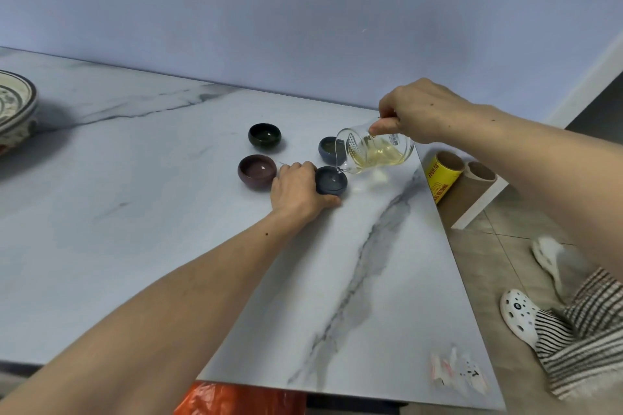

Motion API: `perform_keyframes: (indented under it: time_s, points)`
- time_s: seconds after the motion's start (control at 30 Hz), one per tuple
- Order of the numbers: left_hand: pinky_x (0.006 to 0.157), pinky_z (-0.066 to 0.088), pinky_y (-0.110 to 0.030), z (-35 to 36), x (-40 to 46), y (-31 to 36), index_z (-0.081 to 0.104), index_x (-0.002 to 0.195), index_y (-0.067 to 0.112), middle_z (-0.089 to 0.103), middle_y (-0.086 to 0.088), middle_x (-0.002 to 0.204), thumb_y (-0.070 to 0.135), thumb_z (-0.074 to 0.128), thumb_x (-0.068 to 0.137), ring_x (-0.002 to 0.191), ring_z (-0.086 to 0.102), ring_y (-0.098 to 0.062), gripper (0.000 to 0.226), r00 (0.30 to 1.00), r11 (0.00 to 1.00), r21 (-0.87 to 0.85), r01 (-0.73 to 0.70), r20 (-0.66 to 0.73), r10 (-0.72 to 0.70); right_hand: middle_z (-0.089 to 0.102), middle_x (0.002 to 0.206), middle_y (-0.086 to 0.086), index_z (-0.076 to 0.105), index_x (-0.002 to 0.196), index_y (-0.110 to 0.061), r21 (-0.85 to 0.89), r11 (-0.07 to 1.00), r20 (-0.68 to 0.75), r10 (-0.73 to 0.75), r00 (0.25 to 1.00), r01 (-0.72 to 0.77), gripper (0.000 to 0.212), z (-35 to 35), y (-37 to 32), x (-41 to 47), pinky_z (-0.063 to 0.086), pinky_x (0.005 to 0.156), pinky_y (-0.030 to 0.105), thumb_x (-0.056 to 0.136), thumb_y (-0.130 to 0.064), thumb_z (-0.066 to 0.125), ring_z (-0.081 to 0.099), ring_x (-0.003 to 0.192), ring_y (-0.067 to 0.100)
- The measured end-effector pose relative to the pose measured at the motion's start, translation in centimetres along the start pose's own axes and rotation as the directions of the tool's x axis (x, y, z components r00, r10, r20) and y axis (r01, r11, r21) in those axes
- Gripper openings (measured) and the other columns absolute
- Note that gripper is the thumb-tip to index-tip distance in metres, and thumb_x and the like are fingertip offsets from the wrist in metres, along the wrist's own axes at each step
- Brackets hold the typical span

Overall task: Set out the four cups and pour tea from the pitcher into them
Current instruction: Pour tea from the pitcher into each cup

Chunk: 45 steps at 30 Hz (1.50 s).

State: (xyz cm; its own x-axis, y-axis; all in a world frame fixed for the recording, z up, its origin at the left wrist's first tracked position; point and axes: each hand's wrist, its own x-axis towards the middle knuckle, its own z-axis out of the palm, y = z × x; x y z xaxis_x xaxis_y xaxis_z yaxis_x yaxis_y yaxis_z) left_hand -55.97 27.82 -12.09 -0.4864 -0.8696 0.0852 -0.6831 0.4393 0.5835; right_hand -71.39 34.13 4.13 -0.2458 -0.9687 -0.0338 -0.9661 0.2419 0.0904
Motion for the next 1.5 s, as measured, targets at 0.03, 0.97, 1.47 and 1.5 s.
perform_keyframes:
  time_s: [0.03,0.97,1.47,1.5]
  points:
    - [0.077,0.035,-0.034,0.0,0.0,0.0,0.062,0.107,0.016,0.063,-0.004,0.109,0.056,0.080,0.061,0.109,0.049,-0.027,0.064,1.000,1.000,0.000,0.000,0.001,0.000,0.060,0.078,0.007,0.062,0.085,-0.016,-0.005,1.000,-0.003,-0.002,1.000,0.002,0.038,-0.1,0.0,0.0,0.044,0.064,0.034,0.084,-0.054,0.058,0.058,0.082,0.030]
    - [0.076,0.036,-0.033,-0.3,0.2,0.2,0.060,0.108,0.015,0.063,-0.007,0.111,0.054,0.080,0.061,0.110,0.049,-0.028,0.064,0.999,1.000,0.029,0.007,0.038,-0.008,0.056,0.072,0.006,0.062,0.083,-0.015,-0.138,0.988,-0.070,-0.077,0.995,0.067,0.039,-1.8,-0.7,0.1,0.039,0.057,0.033,0.083,-0.054,0.060,0.058,0.077,0.032]
    - [0.074,0.037,-0.034,-0.3,0.4,0.1,0.060,0.107,0.015,0.064,-0.007,0.108,0.057,0.080,0.059,0.108,0.051,-0.029,0.067,1.000,0.999,0.036,-0.004,0.030,0.003,0.053,0.066,0.003,0.063,0.083,-0.013,-0.140,0.988,-0.095,-0.080,0.992,0.066,0.041,-1.6,-0.9,0.4,0.034,0.052,0.029,0.083,-0.054,0.060,0.056,0.073,0.030]
    - [0.075,0.038,-0.034,-0.3,0.3,0.1,0.060,0.107,0.015,0.064,-0.007,0.107,0.057,0.080,0.059,0.108,0.051,-0.029,0.067,1.000,0.999,0.041,-0.006,0.029,0.004,0.055,0.066,0.004,0.063,0.082,-0.013,-0.133,0.989,-0.093,-0.074,0.993,0.061,0.041,-1.5,-0.9,0.4,0.034,0.052,0.029,0.083,-0.054,0.059,0.056,0.072,0.030]
